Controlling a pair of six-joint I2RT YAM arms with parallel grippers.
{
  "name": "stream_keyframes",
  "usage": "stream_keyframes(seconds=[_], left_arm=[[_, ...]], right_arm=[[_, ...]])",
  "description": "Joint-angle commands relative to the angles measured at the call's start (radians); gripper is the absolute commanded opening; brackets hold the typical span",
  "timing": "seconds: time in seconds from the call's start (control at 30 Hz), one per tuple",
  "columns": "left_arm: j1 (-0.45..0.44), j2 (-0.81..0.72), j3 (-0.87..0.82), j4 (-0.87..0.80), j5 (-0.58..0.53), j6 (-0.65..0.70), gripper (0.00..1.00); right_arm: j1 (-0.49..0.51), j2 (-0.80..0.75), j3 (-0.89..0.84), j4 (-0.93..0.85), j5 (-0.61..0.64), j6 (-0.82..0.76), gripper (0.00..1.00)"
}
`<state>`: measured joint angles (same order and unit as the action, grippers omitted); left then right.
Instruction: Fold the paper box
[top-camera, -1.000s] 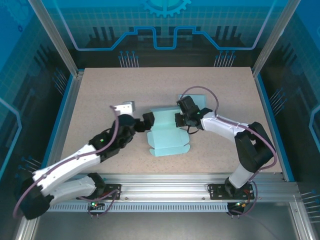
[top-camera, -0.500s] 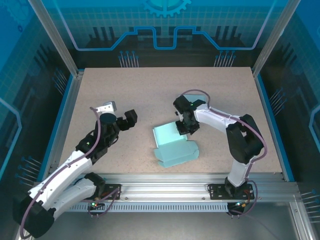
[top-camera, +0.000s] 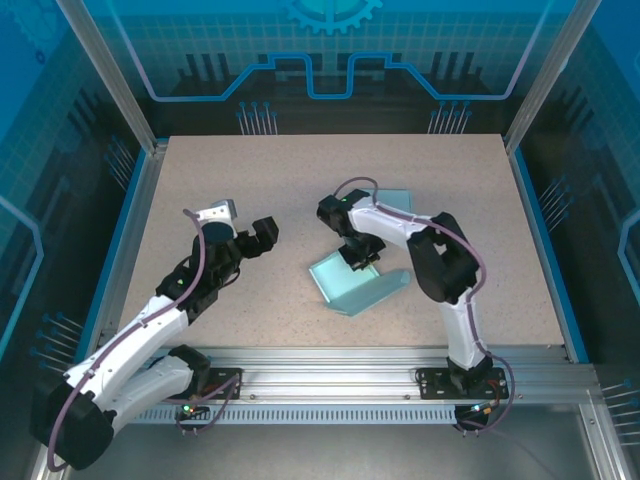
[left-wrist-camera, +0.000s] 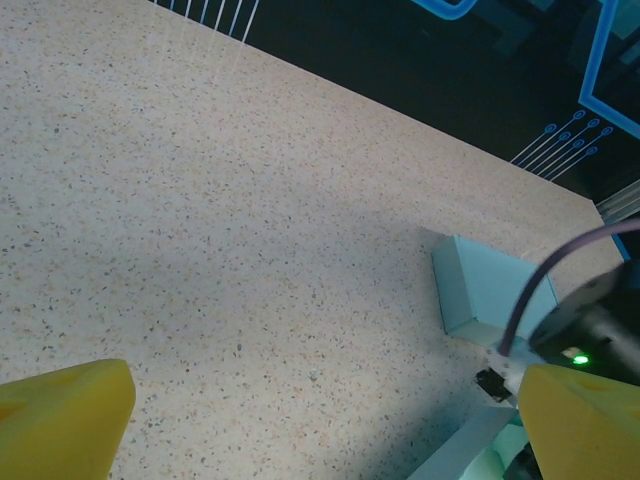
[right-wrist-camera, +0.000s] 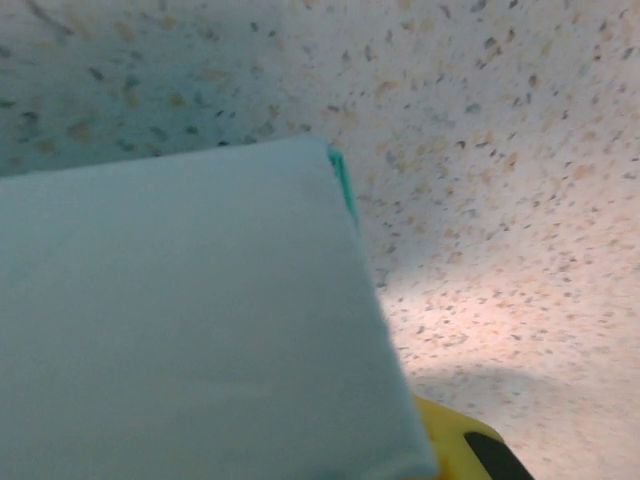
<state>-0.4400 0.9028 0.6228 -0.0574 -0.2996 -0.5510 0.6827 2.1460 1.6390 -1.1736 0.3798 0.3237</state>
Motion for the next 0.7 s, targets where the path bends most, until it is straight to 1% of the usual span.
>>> stream_keyframes(seconds=[0.0,0.1,0.23,0.33,0.43,0.53,0.6,0.67], left_arm=[[0.012,-0.001,-0.018,0.028,0.015,-0.001,0.99],[0.015,0.000,-0.020,0.033,0.018,0.000,0.99],[0.017,0.001,-0.021,0.037,0.011,0.008,0.99],[0.021,0.002,-0.023,0.047,0.011,0.011,0.99],[0.024,0.010,-0.023,0.053,0.008,0.010,0.99],[0.028,0.019,-0.023,0.052,0.000,0.015,0.99],[0.030,0.030,-0.021,0.049,-0.011,0.016,0.99],[0.035,0.040,-0.021,0.047,-0.017,0.016,0.99]], right_arm=[[0.018,0.164,0.039,-0.079,0.203,0.013,0.00],[0.028,0.238,0.099,-0.094,0.234,0.013,0.01],[0.039,0.253,0.116,-0.053,0.237,-0.041,0.03],[0.050,0.268,0.132,-0.022,0.266,-0.096,0.04],[0.052,0.282,0.166,-0.021,0.286,-0.125,0.15],[0.055,0.255,0.190,-0.021,0.282,-0.134,0.34],[0.059,0.223,0.205,-0.021,0.266,-0.143,0.51],[0.065,0.190,0.223,-0.029,0.259,-0.144,0.58]])
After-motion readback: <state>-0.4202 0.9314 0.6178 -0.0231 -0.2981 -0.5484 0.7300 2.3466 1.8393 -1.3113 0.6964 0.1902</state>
